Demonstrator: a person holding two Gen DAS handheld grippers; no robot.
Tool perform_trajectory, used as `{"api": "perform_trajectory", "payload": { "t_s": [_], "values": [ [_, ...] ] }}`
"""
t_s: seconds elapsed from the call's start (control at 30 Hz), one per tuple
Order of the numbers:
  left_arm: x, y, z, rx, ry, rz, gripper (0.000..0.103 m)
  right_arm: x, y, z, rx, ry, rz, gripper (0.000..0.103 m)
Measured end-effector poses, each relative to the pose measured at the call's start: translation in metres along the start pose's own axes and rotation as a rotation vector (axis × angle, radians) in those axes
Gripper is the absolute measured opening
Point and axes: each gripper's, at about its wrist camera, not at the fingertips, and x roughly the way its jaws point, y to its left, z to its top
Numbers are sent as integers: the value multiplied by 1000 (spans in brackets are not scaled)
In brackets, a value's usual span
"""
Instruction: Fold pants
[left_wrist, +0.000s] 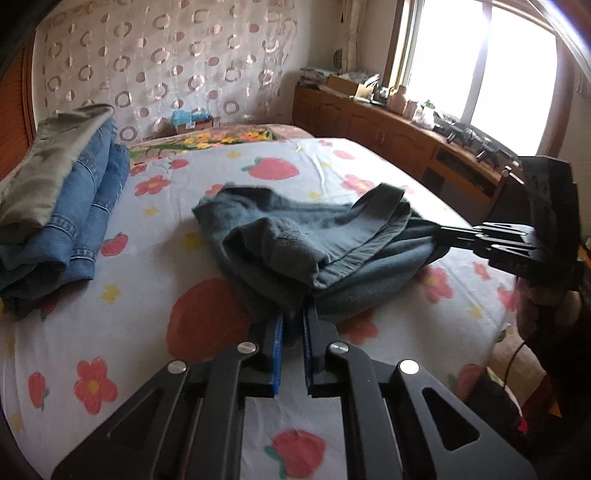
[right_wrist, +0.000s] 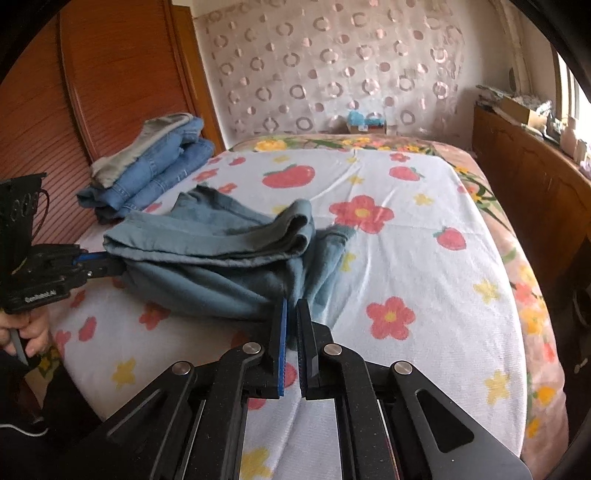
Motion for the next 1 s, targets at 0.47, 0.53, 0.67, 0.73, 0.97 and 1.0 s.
{"api": "perform_trajectory", "payload": {
  "t_s": [0.47,0.53,0.67,0.73,0.97,1.0],
  "values": [
    [-29,-14,-42,9,35,-2,14,-36,23,-39,-7,29,54,2],
    [-29,-12,-44,-2,41,-6,14,-35,22,-41,1,32,51,2],
    [-30,-14,-46,12,40,-3,14,-34,19,-44,18,42,48,6],
    [-34,-17,-44,19,28,-8,14,-35,21,-43,10,41,42,12],
    [-40,-21,-41,34,17,-5,14,-40,25,-42,1,27,27,34],
    [-39,-20,-41,31,20,-6,14,-40,25,-42,0,27,26,34]
  ]
}}
